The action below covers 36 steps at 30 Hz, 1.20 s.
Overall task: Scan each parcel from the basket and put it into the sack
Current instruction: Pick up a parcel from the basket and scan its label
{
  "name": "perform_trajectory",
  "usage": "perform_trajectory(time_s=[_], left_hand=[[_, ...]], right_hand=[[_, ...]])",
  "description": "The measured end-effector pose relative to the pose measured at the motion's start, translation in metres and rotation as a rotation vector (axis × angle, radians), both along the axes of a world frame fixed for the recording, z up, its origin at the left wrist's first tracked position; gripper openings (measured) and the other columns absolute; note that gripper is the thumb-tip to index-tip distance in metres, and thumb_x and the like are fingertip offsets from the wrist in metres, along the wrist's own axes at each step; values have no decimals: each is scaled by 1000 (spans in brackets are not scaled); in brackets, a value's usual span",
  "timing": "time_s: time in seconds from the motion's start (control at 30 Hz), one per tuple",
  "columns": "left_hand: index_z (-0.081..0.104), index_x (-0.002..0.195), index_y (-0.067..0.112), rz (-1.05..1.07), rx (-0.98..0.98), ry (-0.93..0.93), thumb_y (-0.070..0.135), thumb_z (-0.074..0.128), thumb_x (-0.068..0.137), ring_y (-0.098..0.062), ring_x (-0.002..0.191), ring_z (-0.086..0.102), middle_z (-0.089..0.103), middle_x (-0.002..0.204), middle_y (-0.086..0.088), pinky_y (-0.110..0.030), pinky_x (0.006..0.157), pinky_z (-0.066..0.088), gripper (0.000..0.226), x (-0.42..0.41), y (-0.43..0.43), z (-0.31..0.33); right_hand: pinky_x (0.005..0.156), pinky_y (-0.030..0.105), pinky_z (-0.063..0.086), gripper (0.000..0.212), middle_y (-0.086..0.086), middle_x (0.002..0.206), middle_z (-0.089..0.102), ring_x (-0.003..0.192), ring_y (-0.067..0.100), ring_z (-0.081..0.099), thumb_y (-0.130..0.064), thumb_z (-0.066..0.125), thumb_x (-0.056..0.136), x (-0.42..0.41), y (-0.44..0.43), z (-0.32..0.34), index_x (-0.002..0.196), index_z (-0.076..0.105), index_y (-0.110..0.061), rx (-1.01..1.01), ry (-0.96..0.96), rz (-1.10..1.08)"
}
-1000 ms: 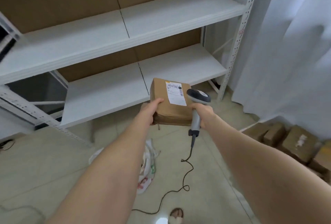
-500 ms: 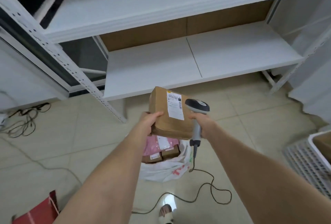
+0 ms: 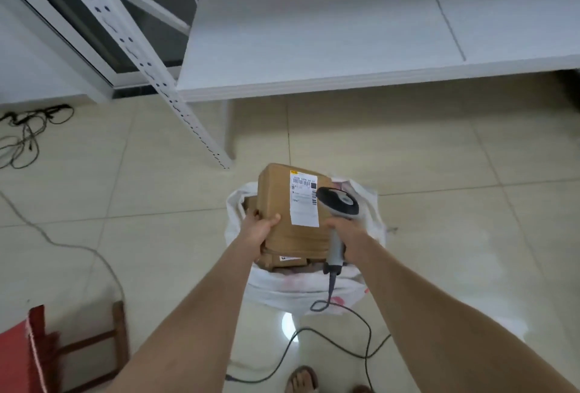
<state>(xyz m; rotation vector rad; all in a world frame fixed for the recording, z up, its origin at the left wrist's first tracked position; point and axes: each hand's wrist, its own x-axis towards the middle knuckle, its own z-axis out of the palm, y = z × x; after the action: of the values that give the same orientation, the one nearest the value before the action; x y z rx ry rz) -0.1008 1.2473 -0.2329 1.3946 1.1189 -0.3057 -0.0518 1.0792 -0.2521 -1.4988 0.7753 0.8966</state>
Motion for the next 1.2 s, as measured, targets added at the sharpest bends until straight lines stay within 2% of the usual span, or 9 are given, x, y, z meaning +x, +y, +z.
perform_trajectory(time_s=[0.23, 0.37, 0.53, 0.63, 0.7, 0.87, 1.03, 1.13, 1.2], left_hand=[[33, 144, 18, 25, -47, 22, 18, 56, 95, -30, 118, 51, 51, 133, -5, -43, 80, 42, 54, -7, 28, -127], [45, 135, 15, -29, 71, 110, 1, 43, 92, -31, 110, 52, 53, 129, -8, -48, 93, 48, 46, -19, 41, -182], [38, 140, 7, -101, 212, 277, 6, 33, 93, -34, 125, 45, 46, 138, -14, -48, 102, 43, 48, -21, 52, -207], [41, 135, -3, -107, 223, 324, 4, 35, 94, -36, 126, 46, 47, 136, -22, -41, 101, 44, 41, -15, 43, -185], [46, 129, -6, -131, 232, 332, 4, 39, 95, -34, 123, 49, 51, 130, -21, -35, 86, 44, 36, -9, 36, -163], [54, 123, -2, -166, 213, 231, 6, 51, 92, -24, 94, 51, 54, 104, -11, -33, 80, 42, 32, 14, 4, -76], [52, 130, 6, -325, 234, 147, 16, 60, 86, -29, 110, 53, 56, 123, -15, -37, 82, 48, 46, 45, -51, 41], [53, 124, 0, -421, 262, 104, 14, 61, 75, -32, 96, 59, 57, 119, -25, -42, 83, 53, 52, 65, -87, 106], [48, 133, 0, -479, 255, 54, 5, 55, 84, -35, 101, 58, 53, 127, -19, -39, 86, 52, 50, 76, -120, 158]], right_hand=[[78, 36, 48, 25, 12, 87, 56, 79, 26, 54, -3, 75, 73, 9, 27, -139, 92, 58, -5, -30, -27, 25], [78, 36, 48, 18, 11, 84, 54, 82, 26, 54, -2, 70, 75, 2, 44, -179, 87, 58, -6, 28, 12, 109], [62, 28, 42, 13, 8, 74, 50, 68, 19, 49, 1, 67, 80, -11, 53, -190, 79, 56, -6, 69, 34, 171], [66, 31, 44, 13, 9, 77, 50, 72, 20, 49, 0, 67, 80, -9, 50, -180, 80, 55, -7, 71, 29, 133], [73, 35, 48, 15, 10, 81, 52, 78, 23, 52, -1, 69, 78, -7, 43, -163, 79, 56, -8, 45, 4, 88], [76, 40, 50, 17, 12, 78, 56, 79, 29, 58, 7, 65, 76, 2, 11, -77, 76, 56, -8, 76, -44, -26], [62, 33, 50, 19, 10, 64, 57, 57, 20, 56, 12, 61, 76, 5, -42, 39, 65, 57, -3, 139, -114, -126], [59, 32, 43, 23, 12, 61, 49, 54, 21, 48, 12, 55, 76, 4, -82, 115, 60, 51, -4, 166, -178, -161], [56, 29, 39, 25, 11, 61, 46, 51, 19, 47, 11, 53, 80, 4, -112, 164, 62, 49, -6, 174, -214, -218]])
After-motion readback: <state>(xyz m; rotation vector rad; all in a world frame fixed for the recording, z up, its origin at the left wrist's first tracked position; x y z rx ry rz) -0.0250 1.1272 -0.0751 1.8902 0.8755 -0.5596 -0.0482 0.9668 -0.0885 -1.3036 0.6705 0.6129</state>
